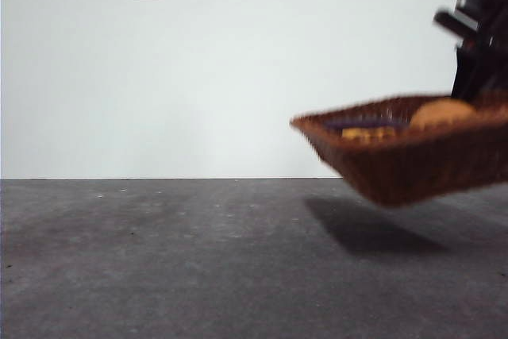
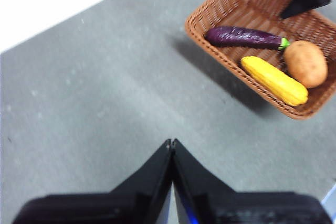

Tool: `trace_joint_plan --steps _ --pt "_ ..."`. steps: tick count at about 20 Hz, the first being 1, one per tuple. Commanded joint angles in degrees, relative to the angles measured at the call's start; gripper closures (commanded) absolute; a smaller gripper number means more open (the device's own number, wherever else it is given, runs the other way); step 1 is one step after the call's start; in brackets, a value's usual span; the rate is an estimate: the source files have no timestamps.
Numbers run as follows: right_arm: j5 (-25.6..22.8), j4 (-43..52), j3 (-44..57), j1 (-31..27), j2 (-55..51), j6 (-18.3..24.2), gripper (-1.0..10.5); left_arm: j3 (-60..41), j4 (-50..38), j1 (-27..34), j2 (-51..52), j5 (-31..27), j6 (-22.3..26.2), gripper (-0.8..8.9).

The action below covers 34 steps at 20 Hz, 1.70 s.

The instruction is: Help me put the vegetables on the table into the basket

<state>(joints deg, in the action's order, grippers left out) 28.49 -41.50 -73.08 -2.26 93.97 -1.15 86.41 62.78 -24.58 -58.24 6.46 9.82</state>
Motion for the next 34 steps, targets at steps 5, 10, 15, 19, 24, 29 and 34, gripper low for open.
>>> trace_joint_plan --steps 5,10,15,19,24,29,34 --pt "0.28 4.63 -0.24 -1.77 10.71 0.92 9.6 -0.28 1.18 0.20 0.13 -0.52 -0.63 8.21" --pt "-2.86 4.94 -0.24 -2.32 14.23 1.68 9.6 -0.28 1.07 0.20 0.07 -0.50 -0.85 8.21" --pt "-5.18 3.50 -0.22 -2.29 14.62 1.77 9.5 -0.28 1.18 0.20 0.04 -0.46 -0.85 8.21" --pt "-4.98 3.50 -0.24 -2.29 14.58 1.42 7.5 -0.28 1.77 0.20 -0.11 -0.46 -0.83 8.21" --pt "-5.07 5.03 -0.31 -2.32 11.06 1.09 6.0 -0.28 2.32 0.20 -0.11 -0.46 -0.83 8.21" --pt "-8.00 1.99 -0.42 -2.62 -4.31 -0.09 6.0 -0.28 2.29 0.17 -0.15 -0.46 -0.59 8.21" --pt "-3.26 -13.03 -0.59 -2.56 -23.45 1.16 6.0 -0.28 2.29 0.20 -0.15 -0.46 -0.28 8.21"
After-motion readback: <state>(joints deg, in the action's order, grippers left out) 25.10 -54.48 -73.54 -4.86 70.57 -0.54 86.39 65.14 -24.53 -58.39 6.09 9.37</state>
